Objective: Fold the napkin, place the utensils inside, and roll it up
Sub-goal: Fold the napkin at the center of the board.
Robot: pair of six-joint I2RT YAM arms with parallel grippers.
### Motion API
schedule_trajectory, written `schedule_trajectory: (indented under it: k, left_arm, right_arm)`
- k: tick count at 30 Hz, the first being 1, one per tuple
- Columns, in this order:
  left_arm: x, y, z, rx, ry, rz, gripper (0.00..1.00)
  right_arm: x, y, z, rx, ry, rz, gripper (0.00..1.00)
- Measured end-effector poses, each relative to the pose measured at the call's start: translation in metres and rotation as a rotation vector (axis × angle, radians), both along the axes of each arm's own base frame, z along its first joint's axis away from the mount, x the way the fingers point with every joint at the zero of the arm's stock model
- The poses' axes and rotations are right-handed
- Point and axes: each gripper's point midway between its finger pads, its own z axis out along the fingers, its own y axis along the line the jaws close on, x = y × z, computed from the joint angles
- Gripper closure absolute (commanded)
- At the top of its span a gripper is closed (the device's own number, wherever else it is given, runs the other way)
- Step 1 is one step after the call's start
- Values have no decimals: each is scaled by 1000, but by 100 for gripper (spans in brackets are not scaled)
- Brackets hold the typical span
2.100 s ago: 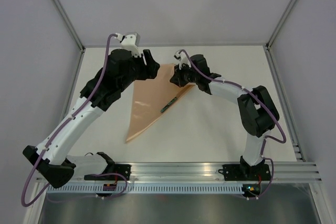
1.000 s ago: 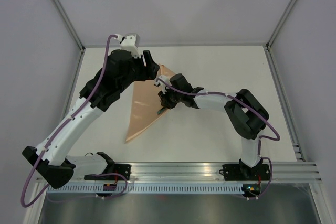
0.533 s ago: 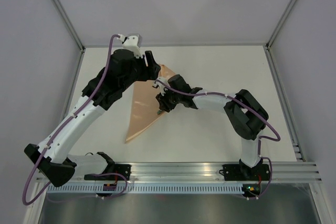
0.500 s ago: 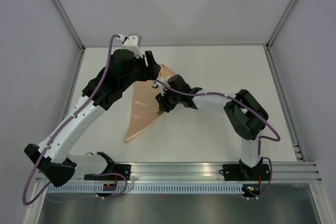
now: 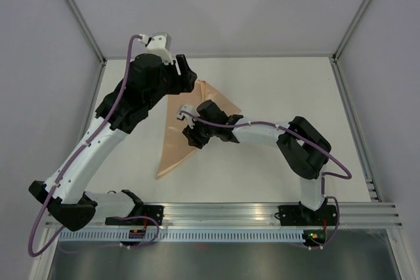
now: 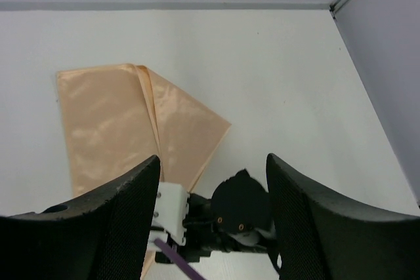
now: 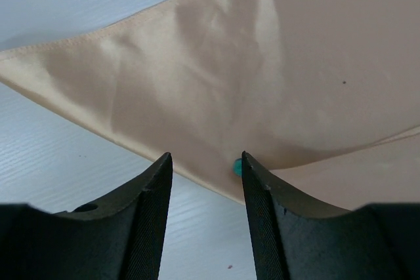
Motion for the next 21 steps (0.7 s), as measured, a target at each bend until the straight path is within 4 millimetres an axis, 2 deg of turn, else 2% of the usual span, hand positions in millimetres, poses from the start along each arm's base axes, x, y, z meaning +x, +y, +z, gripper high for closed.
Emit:
schedule_trajectory:
  k: [4, 9, 14, 17, 21]
  left_arm:
    - [0, 11, 26, -20, -49, 43, 25]
    - [-9, 34, 41, -19, -84, 99, 25]
    - [-20, 49, 53, -27, -110, 129, 24]
    - [-24, 56, 57, -30, -121, 147, 24]
    - [-28, 61, 58, -27, -122, 157, 24]
  right_arm:
    - [-22, 16, 0, -20, -46, 65, 45]
    - [-61, 39, 6, -44, -181, 180, 40]
    - [-117, 67, 17, -26, -312, 334, 35]
    - [-133, 75, 18, -19, -373, 380, 34]
    - [-143, 80, 17, -31, -453, 410, 34]
